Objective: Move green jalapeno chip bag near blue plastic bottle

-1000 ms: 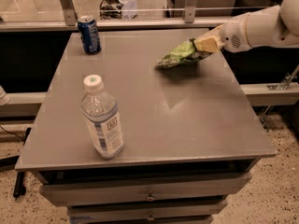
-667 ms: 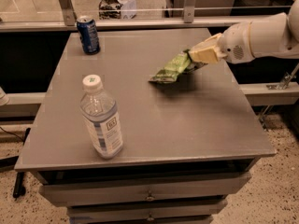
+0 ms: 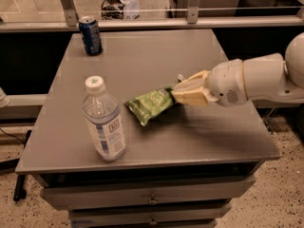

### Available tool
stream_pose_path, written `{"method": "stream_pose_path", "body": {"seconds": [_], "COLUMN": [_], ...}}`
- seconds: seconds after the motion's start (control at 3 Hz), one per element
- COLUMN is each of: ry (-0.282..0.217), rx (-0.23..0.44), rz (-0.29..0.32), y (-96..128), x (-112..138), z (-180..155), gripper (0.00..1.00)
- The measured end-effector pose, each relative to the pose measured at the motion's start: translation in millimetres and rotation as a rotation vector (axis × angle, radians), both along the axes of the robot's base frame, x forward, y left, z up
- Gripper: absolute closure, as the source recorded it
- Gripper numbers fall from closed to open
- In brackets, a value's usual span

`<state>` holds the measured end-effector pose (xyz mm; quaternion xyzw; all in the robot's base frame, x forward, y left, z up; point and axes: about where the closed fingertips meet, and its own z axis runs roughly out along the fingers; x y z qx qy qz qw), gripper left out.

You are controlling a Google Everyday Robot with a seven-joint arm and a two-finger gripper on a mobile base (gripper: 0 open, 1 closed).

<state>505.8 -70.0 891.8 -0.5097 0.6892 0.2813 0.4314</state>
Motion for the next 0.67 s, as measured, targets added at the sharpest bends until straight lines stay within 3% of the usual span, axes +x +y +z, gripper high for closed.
{"method": "stream_pose_path", "body": {"seconds": [0.33, 0.67], "ry": [0.016, 0.023], "rx": [0.013, 0.007], "rz": [0.054, 0.094], "y": [22, 34], "x": [-33, -50], "z": [-9, -16], "gripper": [1.0, 0.82]}}
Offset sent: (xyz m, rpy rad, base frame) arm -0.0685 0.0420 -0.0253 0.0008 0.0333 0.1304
